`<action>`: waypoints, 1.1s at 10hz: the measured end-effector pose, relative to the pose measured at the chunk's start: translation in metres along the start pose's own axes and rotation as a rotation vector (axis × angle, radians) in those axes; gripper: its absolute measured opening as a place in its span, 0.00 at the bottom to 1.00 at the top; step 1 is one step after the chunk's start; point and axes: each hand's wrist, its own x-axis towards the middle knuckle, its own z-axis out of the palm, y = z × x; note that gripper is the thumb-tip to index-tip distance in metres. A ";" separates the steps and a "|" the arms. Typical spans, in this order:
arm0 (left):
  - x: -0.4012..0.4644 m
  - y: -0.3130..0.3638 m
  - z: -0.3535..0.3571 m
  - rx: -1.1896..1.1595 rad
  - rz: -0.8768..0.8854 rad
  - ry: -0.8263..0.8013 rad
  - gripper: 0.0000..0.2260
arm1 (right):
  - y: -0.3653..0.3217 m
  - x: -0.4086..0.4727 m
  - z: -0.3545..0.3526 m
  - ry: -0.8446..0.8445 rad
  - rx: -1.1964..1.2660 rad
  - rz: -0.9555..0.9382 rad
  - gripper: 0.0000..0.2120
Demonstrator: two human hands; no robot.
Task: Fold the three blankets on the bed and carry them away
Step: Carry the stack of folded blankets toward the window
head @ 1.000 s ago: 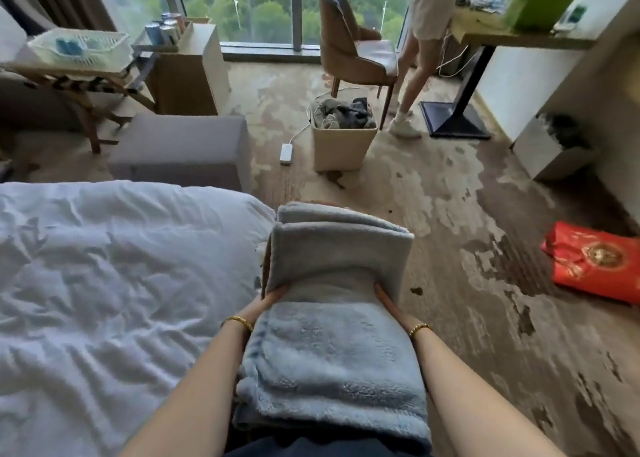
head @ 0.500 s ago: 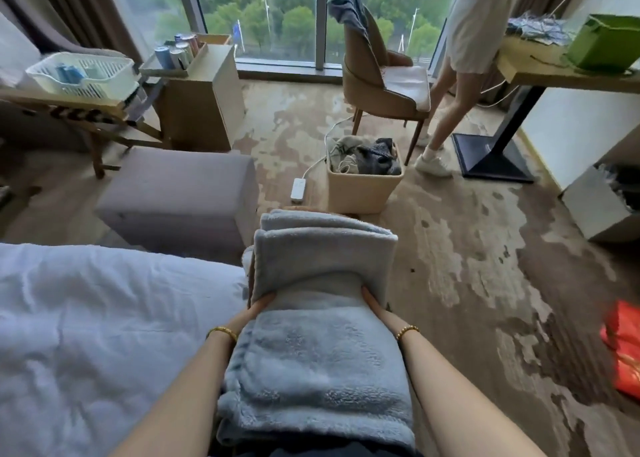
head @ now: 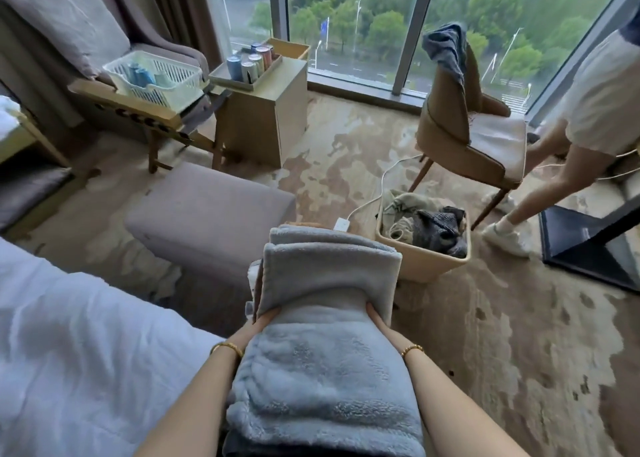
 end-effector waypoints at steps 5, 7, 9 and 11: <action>0.197 0.315 -0.054 0.217 0.123 -0.025 0.57 | -0.296 0.157 -0.048 0.025 0.068 0.013 0.47; 0.275 0.395 -0.048 0.191 0.118 -0.053 0.42 | -0.388 0.228 -0.081 0.017 0.076 -0.052 0.52; 0.366 0.515 -0.017 0.165 0.190 0.053 0.23 | -0.510 0.308 -0.149 -0.029 0.029 -0.069 0.51; 0.432 0.624 0.014 0.243 0.226 0.123 0.23 | -0.608 0.361 -0.210 -0.015 0.049 -0.118 0.35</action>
